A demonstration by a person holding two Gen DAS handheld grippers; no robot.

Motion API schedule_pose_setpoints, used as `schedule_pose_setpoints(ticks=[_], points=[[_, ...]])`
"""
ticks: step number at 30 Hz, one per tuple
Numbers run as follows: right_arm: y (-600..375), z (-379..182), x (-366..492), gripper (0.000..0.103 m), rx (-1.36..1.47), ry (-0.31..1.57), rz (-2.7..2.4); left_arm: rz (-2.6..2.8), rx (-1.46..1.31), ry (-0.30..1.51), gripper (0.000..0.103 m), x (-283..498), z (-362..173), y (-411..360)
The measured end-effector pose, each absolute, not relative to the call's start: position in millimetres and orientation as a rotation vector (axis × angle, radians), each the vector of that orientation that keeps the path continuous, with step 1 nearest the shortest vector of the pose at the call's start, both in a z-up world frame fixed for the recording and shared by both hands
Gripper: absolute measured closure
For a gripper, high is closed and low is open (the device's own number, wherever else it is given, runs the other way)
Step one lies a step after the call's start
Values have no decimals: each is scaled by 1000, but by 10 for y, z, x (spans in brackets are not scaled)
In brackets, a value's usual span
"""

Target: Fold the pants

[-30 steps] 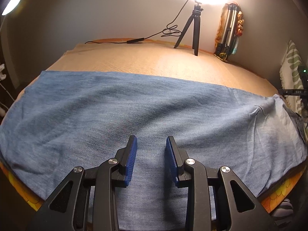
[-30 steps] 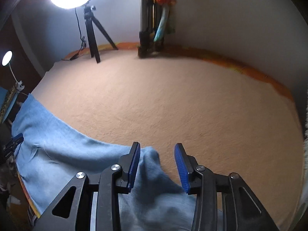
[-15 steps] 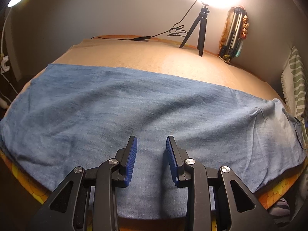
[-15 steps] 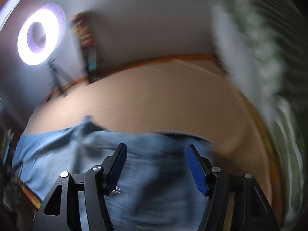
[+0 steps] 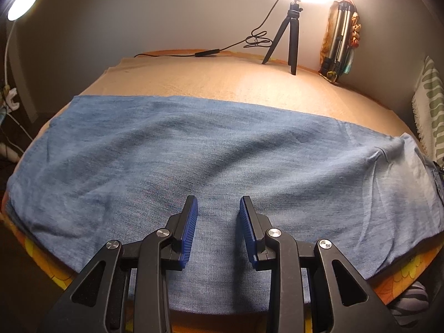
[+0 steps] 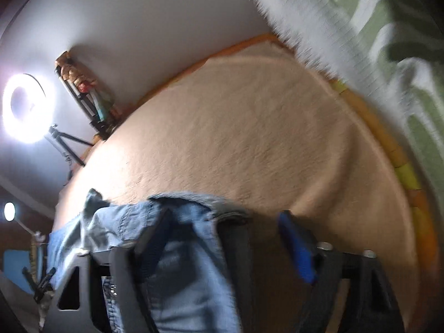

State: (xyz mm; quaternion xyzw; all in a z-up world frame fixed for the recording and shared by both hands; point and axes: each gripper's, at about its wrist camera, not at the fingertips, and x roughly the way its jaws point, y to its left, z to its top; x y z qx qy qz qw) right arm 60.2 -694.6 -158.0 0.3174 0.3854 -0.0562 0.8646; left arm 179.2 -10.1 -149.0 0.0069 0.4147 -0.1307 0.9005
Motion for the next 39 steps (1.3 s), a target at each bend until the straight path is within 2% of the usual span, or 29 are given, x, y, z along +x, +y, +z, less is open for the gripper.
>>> schedule_pose_setpoints(ticks=[1, 3, 5, 8, 11, 12, 14, 15, 20, 25, 30, 39], points=[[-6910, -1579, 603, 70, 680, 806, -99, -268, 17, 858, 74, 1793, -1489, -110], [-6784, -1512, 566, 87, 685, 805, -80, -267, 20, 859, 73, 1799, -1493, -114], [-6628, -1305, 497, 92, 602, 787, -109, -266, 22, 860, 73, 1802, -1498, -118], [-6598, -999, 357, 94, 489, 789, -214, -268, 33, 860, 73, 1809, -1501, -132], [-6522, -1023, 469, 93, 375, 870, -276, -271, 35, 860, 73, 1813, -1505, -127], [-6494, -1051, 500, 89, 356, 894, -281, -270, 34, 863, 73, 1813, -1502, -124], [-6390, -1051, 571, 61, 283, 925, -350, -263, 40, 868, 73, 1799, -1484, -115], [-6348, -1010, 560, 58, 253, 918, -365, -262, 43, 865, 73, 1777, -1463, -103], [-5877, -712, 352, 56, 128, 838, -289, -285, 23, 837, 73, 1583, -1320, -34], [-4899, -589, 127, 54, 5, 803, 29, -358, 43, 810, 73, 1325, -1164, -147], [-3991, -763, 41, 54, -117, 848, 299, -403, 62, 792, 73, 1153, -1035, -237], [-3349, -1298, 218, 54, -273, 949, 461, -333, 45, 774, 73, 927, -896, 78]])
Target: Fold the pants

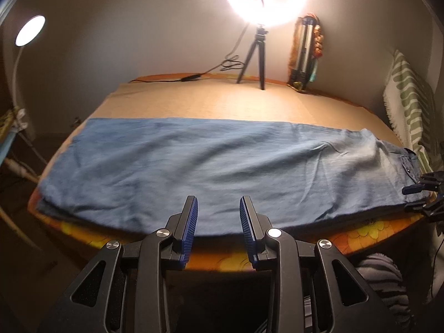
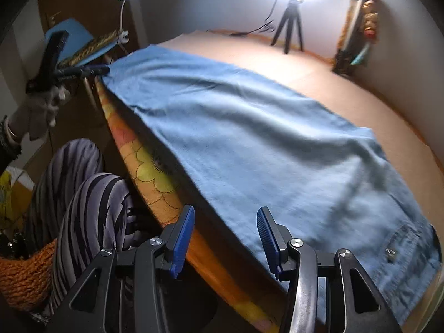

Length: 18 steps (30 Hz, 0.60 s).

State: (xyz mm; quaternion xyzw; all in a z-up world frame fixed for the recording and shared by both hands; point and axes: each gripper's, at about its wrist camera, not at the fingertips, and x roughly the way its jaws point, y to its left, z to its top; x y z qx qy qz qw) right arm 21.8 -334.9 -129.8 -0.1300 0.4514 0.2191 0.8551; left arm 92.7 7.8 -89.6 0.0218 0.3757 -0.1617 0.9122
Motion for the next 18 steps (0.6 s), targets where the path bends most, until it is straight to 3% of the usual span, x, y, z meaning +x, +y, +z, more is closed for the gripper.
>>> schedule_pose_setpoints(ticks=[3, 7, 10, 12, 18], points=[[-3289, -1427, 286, 60, -322, 977, 460, -289, 32, 772, 73, 851, -869, 254], [-3318, -1483, 345, 77, -315, 990, 460, -238, 16, 770, 73, 754, -850, 490], [-3360, -1463, 334, 96, -267, 996, 489, -204, 3, 775, 73, 698, -860, 665], [-3352, -1448, 296, 102, -284, 1006, 509, -186, -26, 779, 73, 694, -879, 794], [-3334, -1418, 314, 101, -330, 1025, 487, -118, -116, 779, 73, 760, -955, 1269]])
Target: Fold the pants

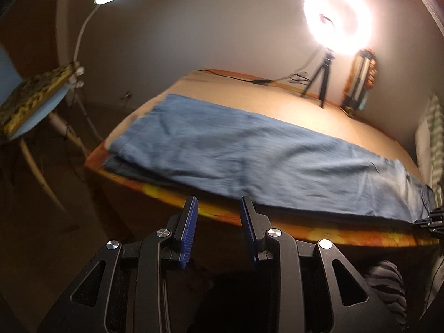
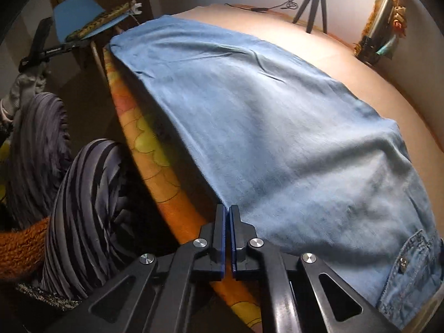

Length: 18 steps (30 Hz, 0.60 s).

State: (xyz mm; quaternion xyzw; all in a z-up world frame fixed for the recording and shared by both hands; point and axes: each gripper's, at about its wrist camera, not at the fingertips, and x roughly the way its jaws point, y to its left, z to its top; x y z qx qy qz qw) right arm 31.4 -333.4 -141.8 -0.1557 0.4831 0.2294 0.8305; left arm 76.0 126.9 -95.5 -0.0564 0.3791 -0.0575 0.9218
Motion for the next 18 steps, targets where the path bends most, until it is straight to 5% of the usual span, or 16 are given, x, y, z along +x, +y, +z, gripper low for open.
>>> schedule_pose_setpoints(ticks=[2, 3, 10, 18], points=[[-3333, -1302, 400, 71, -287, 1014, 445, -96, -152, 782, 72, 825, -997, 1481], [-3317, -1210, 424, 65, -250, 987, 451, -87, -177, 783, 67, 849, -1020, 1580], [-2716, -774, 776, 63, -190, 909, 519, -57, -430, 813, 55, 1142, -1278, 2346], [-1590, -571, 1366, 61, -161, 873, 661, -60, -559, 819, 54, 1476, -1543, 2702]])
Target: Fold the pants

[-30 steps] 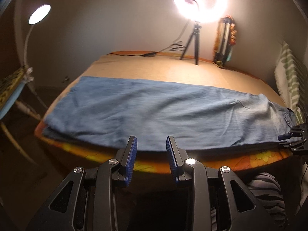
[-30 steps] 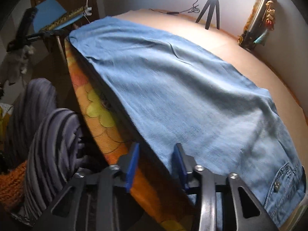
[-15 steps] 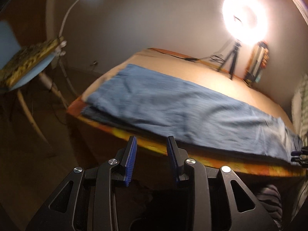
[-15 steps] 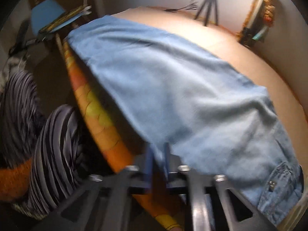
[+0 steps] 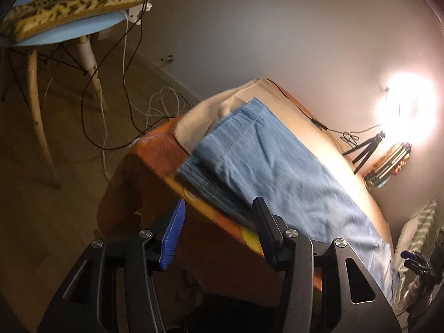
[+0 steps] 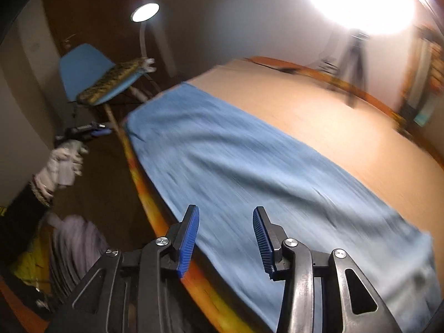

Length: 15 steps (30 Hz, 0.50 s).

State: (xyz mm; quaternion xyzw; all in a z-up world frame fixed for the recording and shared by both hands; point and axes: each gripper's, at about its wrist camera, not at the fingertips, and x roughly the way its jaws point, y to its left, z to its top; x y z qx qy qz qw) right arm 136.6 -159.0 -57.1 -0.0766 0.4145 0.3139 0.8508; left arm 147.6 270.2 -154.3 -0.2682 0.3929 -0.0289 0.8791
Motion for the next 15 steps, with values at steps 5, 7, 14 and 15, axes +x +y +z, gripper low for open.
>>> schedule_pose_setpoints(ticks=[5, 7, 14, 15], points=[[-598, -576, 1646, 61, -247, 839, 794, -70, -576, 812, 54, 1619, -1592, 2884], [-188, -637, 1723, 61, -287, 836, 840, -79, -591, 807, 54, 1660, -1596, 2945], [958, -921, 1921, 61, -377, 845, 961, -115, -672, 803, 54, 1749, -1647, 3168], [1116, -991, 1946, 61, -391, 848, 971, -122, -687, 805, 54, 1761, -1665, 3199]])
